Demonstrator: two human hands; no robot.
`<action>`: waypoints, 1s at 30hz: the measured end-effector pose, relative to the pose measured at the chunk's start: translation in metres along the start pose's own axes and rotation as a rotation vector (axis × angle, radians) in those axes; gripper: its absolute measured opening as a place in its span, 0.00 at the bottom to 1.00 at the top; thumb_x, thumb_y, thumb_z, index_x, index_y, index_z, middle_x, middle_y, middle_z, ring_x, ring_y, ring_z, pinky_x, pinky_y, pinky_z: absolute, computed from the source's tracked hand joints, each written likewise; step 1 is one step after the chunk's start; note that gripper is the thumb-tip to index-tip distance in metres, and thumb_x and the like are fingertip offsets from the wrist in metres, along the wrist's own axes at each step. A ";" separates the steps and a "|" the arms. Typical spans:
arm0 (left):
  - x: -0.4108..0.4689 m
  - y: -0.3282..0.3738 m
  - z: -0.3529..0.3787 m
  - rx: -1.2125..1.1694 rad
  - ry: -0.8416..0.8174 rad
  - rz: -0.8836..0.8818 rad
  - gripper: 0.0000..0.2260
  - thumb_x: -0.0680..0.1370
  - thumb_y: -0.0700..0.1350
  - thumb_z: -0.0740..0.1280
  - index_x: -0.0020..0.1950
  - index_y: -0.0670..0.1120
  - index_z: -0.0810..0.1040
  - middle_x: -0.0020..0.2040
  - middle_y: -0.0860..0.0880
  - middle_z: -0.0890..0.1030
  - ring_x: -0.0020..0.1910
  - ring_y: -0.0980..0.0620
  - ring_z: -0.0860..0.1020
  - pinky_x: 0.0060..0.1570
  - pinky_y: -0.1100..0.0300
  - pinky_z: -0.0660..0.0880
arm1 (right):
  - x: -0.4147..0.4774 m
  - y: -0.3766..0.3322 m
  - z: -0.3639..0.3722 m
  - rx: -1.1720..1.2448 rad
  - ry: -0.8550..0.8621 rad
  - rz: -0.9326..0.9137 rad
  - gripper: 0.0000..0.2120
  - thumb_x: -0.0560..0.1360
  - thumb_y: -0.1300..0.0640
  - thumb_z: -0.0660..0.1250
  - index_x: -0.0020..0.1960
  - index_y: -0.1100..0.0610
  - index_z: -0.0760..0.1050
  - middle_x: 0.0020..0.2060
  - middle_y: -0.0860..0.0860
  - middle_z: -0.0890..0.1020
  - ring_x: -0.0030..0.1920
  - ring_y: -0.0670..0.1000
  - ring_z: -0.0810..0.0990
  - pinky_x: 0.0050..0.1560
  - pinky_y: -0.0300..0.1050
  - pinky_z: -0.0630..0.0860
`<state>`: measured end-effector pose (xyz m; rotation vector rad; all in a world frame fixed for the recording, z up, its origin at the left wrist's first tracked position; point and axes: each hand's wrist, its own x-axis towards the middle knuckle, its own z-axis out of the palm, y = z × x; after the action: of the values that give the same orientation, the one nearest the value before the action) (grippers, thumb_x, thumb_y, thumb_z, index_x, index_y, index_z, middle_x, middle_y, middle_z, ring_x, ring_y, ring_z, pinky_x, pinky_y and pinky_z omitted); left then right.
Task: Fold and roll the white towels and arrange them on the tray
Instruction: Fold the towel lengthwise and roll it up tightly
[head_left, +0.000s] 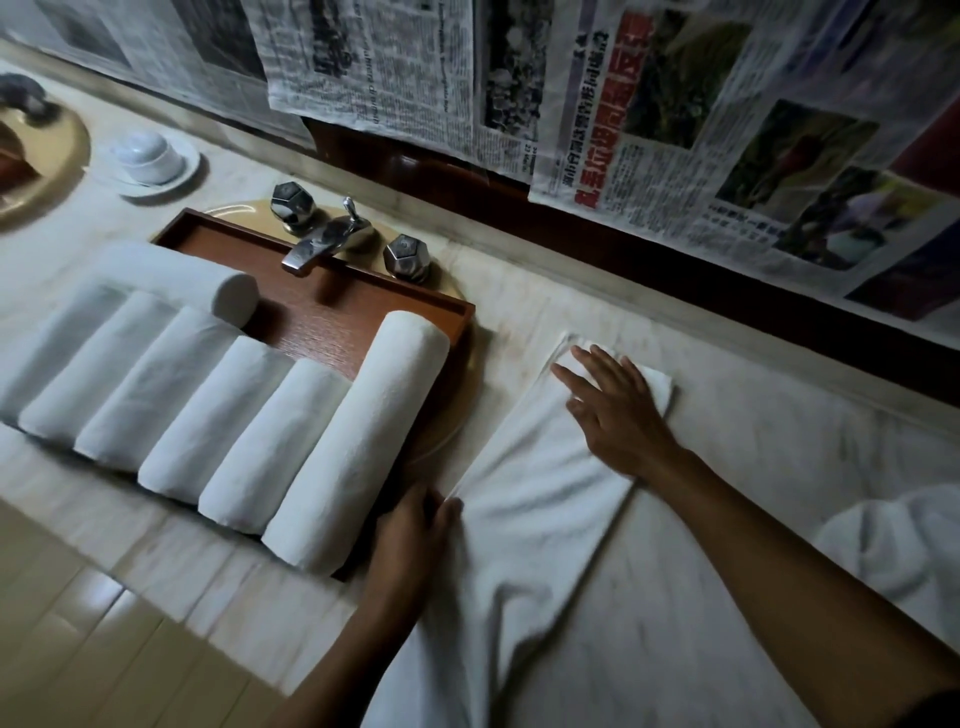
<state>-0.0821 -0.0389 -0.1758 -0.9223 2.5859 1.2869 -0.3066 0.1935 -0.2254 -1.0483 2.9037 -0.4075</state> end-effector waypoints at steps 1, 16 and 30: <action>0.001 0.000 0.001 0.005 -0.001 -0.001 0.12 0.80 0.52 0.71 0.42 0.47 0.75 0.35 0.51 0.79 0.34 0.61 0.76 0.35 0.69 0.69 | 0.000 0.000 0.000 -0.010 -0.007 0.010 0.26 0.82 0.47 0.51 0.79 0.45 0.65 0.80 0.50 0.64 0.82 0.54 0.57 0.79 0.61 0.53; -0.023 -0.004 -0.019 -0.265 -0.538 -0.208 0.12 0.74 0.50 0.76 0.50 0.44 0.82 0.46 0.43 0.86 0.43 0.47 0.84 0.44 0.49 0.81 | -0.058 -0.094 0.018 -0.124 -0.064 0.075 0.28 0.85 0.38 0.47 0.83 0.42 0.52 0.84 0.47 0.51 0.83 0.51 0.47 0.79 0.64 0.50; -0.053 -0.046 -0.028 0.037 -0.055 0.025 0.12 0.83 0.47 0.65 0.43 0.51 0.66 0.37 0.52 0.73 0.41 0.44 0.76 0.38 0.54 0.61 | -0.059 -0.092 0.016 -0.162 -0.067 0.086 0.27 0.85 0.40 0.48 0.83 0.42 0.51 0.84 0.47 0.51 0.83 0.51 0.48 0.80 0.62 0.50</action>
<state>-0.0086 -0.0554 -0.1708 -0.8391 2.5784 1.2482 -0.2015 0.1591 -0.2211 -0.9307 2.9485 -0.1336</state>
